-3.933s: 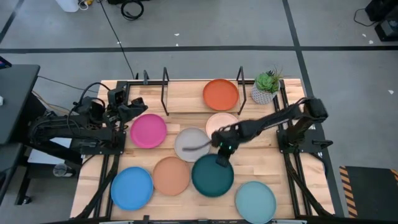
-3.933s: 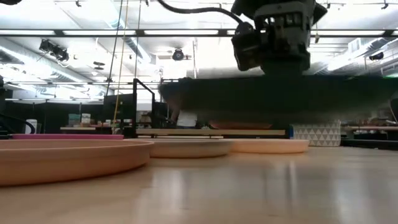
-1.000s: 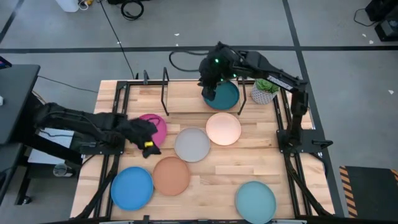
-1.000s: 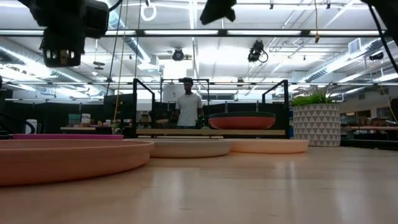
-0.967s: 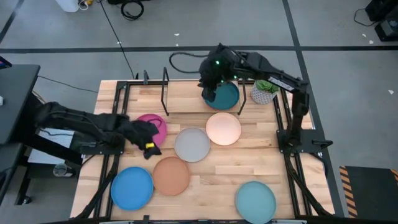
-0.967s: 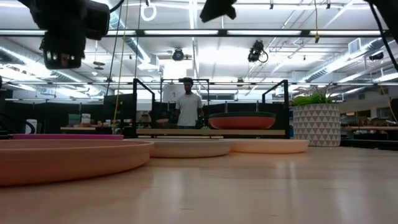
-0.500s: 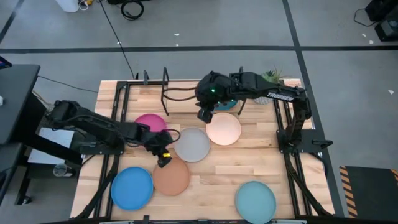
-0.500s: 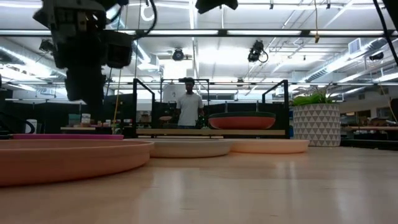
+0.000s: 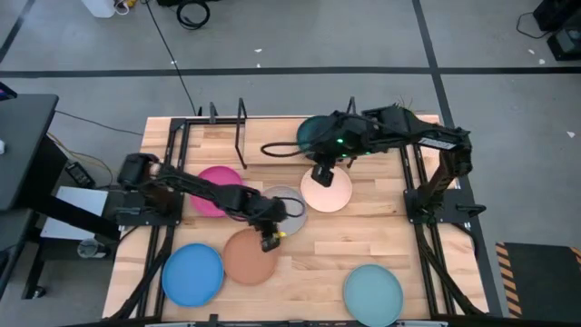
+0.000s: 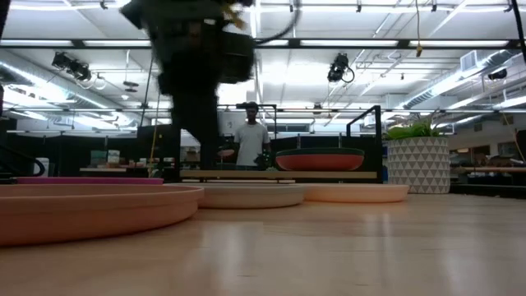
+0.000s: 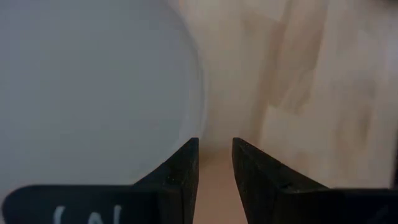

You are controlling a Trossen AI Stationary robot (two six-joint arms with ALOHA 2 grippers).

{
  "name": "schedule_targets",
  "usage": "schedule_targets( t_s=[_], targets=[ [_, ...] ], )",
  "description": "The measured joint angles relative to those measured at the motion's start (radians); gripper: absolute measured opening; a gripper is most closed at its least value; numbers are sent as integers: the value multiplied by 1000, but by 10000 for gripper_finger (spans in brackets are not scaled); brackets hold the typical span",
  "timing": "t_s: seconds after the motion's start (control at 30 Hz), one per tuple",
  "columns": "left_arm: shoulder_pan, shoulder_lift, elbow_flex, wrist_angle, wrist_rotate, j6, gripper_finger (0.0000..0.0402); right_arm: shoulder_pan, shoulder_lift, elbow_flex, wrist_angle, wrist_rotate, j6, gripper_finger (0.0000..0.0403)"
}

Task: Place and stack plates onto a shelf
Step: Put the gray plate on the shelf

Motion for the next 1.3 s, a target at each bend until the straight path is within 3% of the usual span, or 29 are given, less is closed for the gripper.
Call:
schedule_targets(
  t_s=[0.27,0.53,0.7,0.93,1.17,1.3],
  targets=[
    [-43,166,185,-61,-111,144,119,79,-59,0,-11,-5,16,98],
    [-52,211,188,-65,-186,106,195,142,-81,0,-20,11,21,98],
    [-55,234,180,-74,-219,120,200,165,-83,0,-18,20,19,98],
    [-67,276,189,-66,-225,127,150,175,-83,0,-21,21,2,98],
    [-53,256,217,-139,-180,140,18,175,-84,0,-24,31,0,98],
    [-34,207,250,-231,-156,178,20,175,-84,0,-24,44,1,98]
  ],
)
